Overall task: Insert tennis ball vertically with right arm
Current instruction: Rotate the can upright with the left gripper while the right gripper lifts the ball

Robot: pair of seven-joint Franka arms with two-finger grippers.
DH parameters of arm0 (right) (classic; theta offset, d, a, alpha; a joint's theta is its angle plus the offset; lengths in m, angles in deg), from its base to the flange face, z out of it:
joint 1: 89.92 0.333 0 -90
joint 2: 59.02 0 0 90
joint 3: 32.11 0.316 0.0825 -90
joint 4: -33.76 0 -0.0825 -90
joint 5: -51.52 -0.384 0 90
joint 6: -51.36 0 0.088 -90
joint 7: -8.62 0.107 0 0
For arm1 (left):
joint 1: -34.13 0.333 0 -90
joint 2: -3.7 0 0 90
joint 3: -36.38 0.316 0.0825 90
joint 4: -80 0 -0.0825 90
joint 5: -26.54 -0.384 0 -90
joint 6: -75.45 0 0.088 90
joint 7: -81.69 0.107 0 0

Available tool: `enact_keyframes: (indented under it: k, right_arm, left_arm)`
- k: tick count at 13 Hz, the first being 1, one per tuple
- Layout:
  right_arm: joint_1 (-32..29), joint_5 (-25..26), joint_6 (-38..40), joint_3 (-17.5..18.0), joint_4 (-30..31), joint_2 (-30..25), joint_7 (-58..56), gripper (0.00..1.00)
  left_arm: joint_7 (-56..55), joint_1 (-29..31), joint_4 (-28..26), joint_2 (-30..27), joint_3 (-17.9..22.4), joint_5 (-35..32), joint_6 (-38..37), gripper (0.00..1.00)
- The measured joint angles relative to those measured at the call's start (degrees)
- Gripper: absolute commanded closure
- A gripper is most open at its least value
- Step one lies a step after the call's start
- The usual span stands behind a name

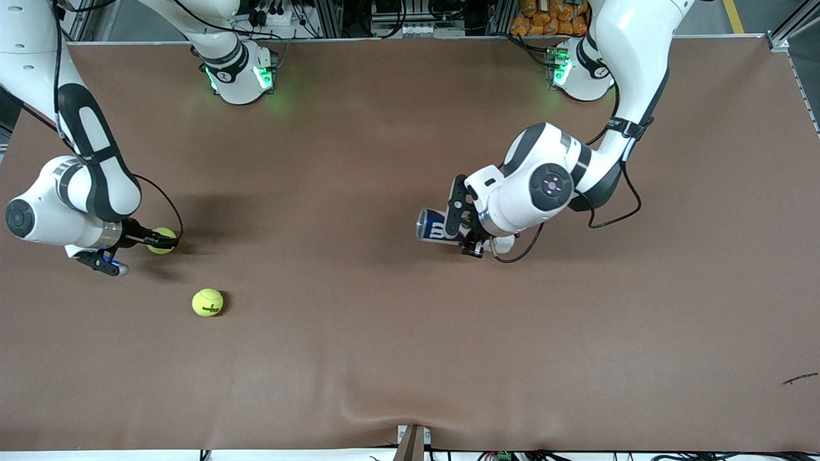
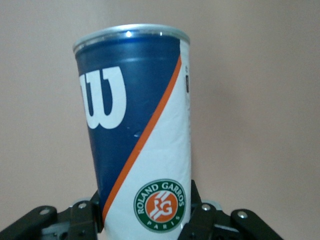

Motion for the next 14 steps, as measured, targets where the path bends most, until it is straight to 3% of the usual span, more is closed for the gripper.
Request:
enact_keyframes:
  k: [4,10,12,14]
  right_arm:
    - [-0.01,0.00,1.24,-0.07,-1.80,-0.01,-0.10,0.32]
    - [-0.04,0.00,21.68,-0.12,-13.46,-2.00,-0.79,0.32]
    - [0.04,-0.02,26.78,0.22,-15.63,-3.80,-0.79,0.32]
    - [0.69,-0.17,30.50,0.91,-16.72,-5.68,-0.33,0.32]
  left_arm:
    - [6.34,0.51,0.24,0.01,-0.09,13.82,0.02,0.39]
    - [13.97,-0.26,0.59,0.75,-3.59,30.41,5.42,0.40]
    - [16.61,-0.67,0.60,1.69,-3.68,34.35,7.17,0.39]
    - [24.74,-0.94,0.57,3.17,-3.81,42.92,8.04,0.39]
